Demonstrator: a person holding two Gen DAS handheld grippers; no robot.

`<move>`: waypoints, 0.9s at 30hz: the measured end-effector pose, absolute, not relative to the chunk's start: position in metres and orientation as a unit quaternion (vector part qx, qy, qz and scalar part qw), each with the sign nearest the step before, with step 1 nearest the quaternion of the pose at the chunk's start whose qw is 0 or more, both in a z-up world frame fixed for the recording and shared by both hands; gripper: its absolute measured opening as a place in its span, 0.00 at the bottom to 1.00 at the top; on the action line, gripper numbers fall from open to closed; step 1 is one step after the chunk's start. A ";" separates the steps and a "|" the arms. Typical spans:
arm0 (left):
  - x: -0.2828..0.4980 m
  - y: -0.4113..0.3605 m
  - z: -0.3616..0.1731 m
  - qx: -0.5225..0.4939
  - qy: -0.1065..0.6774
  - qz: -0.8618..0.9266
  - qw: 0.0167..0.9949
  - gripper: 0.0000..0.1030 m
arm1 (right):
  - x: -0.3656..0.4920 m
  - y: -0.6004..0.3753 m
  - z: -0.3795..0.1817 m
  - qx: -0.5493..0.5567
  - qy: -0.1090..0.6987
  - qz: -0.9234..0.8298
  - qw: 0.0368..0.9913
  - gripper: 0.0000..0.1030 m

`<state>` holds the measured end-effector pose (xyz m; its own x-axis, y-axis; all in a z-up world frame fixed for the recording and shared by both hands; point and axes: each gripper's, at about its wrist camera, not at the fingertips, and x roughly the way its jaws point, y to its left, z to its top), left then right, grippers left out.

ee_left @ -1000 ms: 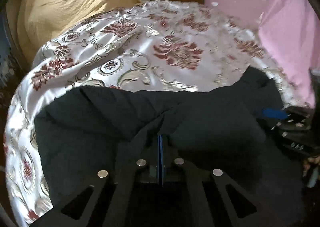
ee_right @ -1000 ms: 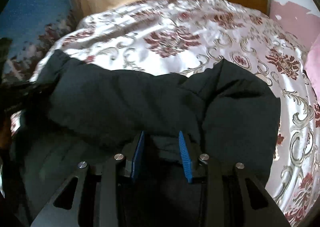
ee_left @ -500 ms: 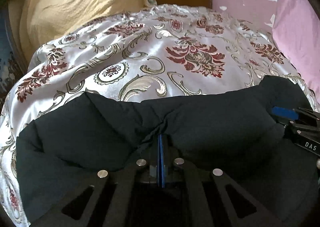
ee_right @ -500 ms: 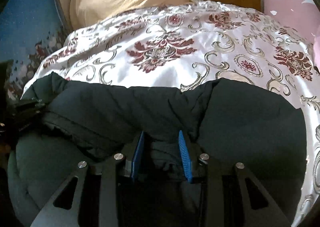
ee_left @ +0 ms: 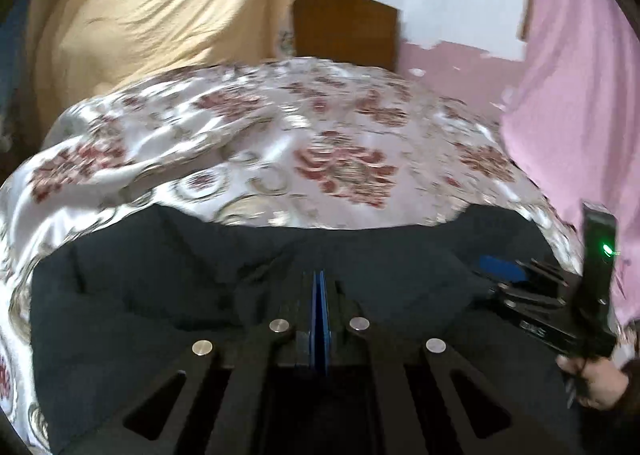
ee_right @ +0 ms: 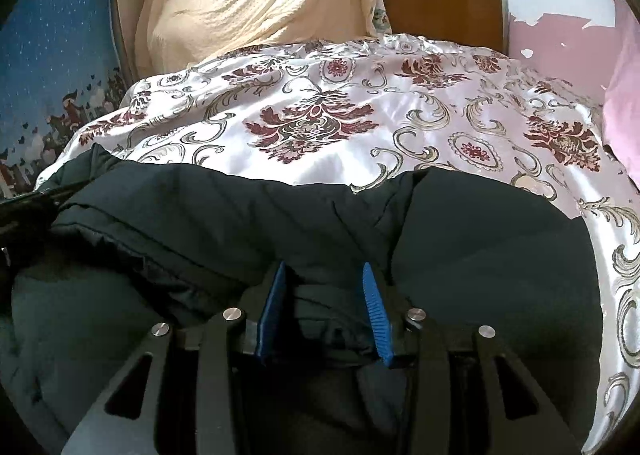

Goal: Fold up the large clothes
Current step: 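Open both grippers and lift them off the folded jacket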

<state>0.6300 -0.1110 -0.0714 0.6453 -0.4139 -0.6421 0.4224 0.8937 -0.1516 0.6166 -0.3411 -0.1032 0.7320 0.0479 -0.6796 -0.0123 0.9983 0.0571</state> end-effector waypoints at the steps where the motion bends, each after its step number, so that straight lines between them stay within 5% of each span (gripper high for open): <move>1: 0.628 -0.117 -0.073 0.025 0.350 -0.235 0.906 0.03 | 0.616 -0.341 -0.103 0.024 0.365 0.015 0.931 0.37; 10: 0.638 -0.146 -0.102 0.150 0.382 -0.193 0.891 0.03 | 0.617 -0.342 -0.107 0.024 0.366 0.008 0.930 0.45; 19: 0.629 -0.122 -0.092 0.075 0.376 -0.195 0.903 0.05 | 0.616 -0.341 -0.106 0.029 0.365 0.002 0.930 0.53; 21: 0.622 -0.112 -0.081 0.044 0.380 -0.190 0.904 0.14 | 0.609 -0.343 -0.100 0.032 0.358 -0.003 0.933 0.62; 23: 0.612 -0.105 -0.071 0.025 0.379 -0.179 0.908 0.49 | 0.599 -0.347 -0.092 0.046 0.354 0.001 0.934 0.69; 25: 0.598 -0.100 -0.059 0.022 0.368 -0.153 0.917 0.74 | 0.584 -0.351 -0.083 0.061 0.346 0.000 0.936 0.69; 27: 0.585 -0.100 -0.050 0.031 0.356 -0.158 0.921 0.74 | 0.572 -0.354 -0.077 0.073 0.342 -0.004 0.937 0.70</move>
<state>0.5851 -0.1002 -0.0499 0.6971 -0.2693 -0.6645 0.3130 0.9481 -0.0560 0.5715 -0.3538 -0.0767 0.7656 0.0428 -0.6419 0.0569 0.9894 0.1338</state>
